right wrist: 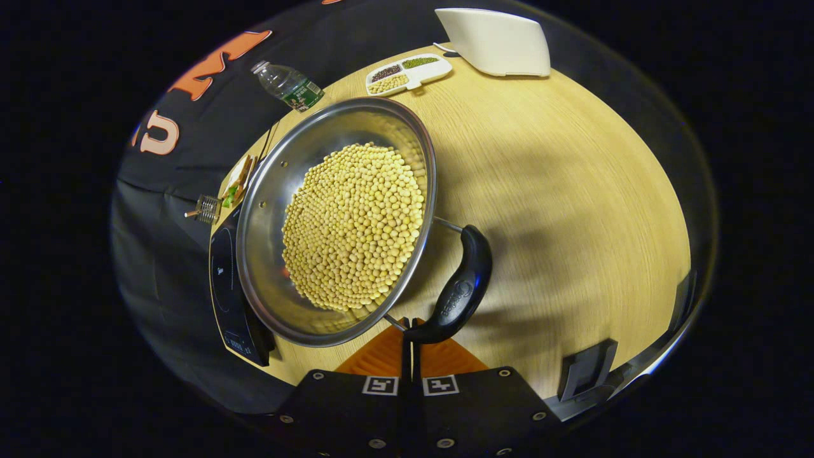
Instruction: First push the handle of the pot to place it horizontally, then grasp the pot with both hands and set it on the induction cooktop.
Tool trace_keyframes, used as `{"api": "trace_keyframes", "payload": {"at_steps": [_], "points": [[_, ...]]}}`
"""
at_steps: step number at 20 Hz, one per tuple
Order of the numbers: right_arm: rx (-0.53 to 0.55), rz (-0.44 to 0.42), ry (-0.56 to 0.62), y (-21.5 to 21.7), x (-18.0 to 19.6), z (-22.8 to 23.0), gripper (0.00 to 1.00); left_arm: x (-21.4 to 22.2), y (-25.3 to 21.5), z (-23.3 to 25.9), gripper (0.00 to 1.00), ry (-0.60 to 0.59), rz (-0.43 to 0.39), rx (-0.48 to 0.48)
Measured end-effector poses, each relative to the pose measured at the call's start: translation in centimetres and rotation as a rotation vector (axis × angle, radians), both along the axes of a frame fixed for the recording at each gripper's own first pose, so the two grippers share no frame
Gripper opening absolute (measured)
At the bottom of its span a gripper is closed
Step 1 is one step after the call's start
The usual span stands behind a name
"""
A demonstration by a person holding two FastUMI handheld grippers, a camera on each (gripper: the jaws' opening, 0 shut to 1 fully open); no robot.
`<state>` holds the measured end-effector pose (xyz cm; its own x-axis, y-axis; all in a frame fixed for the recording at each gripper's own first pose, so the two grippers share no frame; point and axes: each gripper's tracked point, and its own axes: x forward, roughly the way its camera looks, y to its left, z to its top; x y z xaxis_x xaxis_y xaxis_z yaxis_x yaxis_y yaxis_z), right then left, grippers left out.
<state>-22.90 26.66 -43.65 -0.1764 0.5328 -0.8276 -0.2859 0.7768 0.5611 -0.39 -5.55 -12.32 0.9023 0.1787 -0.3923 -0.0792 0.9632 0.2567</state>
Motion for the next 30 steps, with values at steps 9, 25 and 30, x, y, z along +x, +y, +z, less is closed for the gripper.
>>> {"api": "trace_keyframes", "payload": {"at_steps": [9,25,30], "points": [[0.046,0.033,0.009,0.5,4.9,0.1,0.0,-7.6,6.6,1.2,0.94,0.001,0.313,0.021],[-0.01,0.038,-0.056,1.5,11.9,-0.8,0.0,-17.9,18.3,5.7,0.95,-0.049,0.577,-0.04],[-0.054,0.018,-0.096,2.9,14.2,-1.4,0.0,-16.5,19.7,3.1,0.95,-0.012,0.543,-0.126]]}}
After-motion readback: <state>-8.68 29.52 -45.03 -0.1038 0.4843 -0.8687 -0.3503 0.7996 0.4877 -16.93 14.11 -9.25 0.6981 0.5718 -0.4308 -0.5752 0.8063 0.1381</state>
